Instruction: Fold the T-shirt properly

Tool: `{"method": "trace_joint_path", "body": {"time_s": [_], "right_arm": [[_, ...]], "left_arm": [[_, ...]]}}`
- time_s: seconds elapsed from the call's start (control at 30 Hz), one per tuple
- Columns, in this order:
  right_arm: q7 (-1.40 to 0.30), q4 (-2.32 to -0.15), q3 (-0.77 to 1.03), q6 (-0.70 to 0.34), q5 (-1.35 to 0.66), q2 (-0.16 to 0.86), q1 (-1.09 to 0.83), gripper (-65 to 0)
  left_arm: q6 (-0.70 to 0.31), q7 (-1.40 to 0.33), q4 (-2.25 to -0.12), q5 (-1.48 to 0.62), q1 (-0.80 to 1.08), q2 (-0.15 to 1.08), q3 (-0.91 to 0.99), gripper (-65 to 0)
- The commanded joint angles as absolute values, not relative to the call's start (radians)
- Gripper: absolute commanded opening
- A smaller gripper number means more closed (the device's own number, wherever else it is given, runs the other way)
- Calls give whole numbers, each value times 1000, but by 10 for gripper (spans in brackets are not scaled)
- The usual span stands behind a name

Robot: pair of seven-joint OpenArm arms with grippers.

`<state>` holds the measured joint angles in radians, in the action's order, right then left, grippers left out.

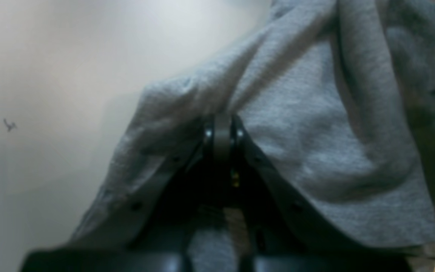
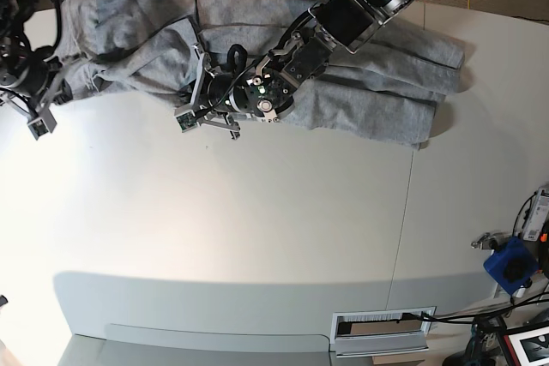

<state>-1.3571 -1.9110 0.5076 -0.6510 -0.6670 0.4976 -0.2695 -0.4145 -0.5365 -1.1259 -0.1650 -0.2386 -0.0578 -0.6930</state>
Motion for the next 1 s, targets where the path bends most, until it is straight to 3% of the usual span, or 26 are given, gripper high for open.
{"method": "trace_joint_path", "body": {"time_s": [0.0,0.23,0.5,0.6,0.63,0.8,0.97], "right_arm": [[-1333,-1922,516,-640,-647,503,-257,-650],[-1218,-1922,516,-557,-467,416,-248,-650],[-1198,-1922,516,-512,-426,369,-235,-650],[-1190,-1922,516,-511,-425,322,-235,-477],[-1185,-1922,516,-511,-424,304,-235,-447],[-1132,-1922,505,-511,-339,216,-235,-432],[-1101,-1900,503,-511,-315,163,-235,-343]], "left_arm": [[-355,-660,-1110,-56,-241,-33,-691,-650],[-360,-661,-1110,-71,-241,-33,-691,-650],[-366,-661,-1110,-83,-241,-33,-691,-650],[-366,-661,-1110,-83,-241,-33,-691,-650],[-366,-661,-1110,-83,-241,-33,-691,-650],[-366,-664,-1110,-83,-241,-33,-691,-650],[-366,-664,-1110,-83,-241,-33,-691,-650]]}}
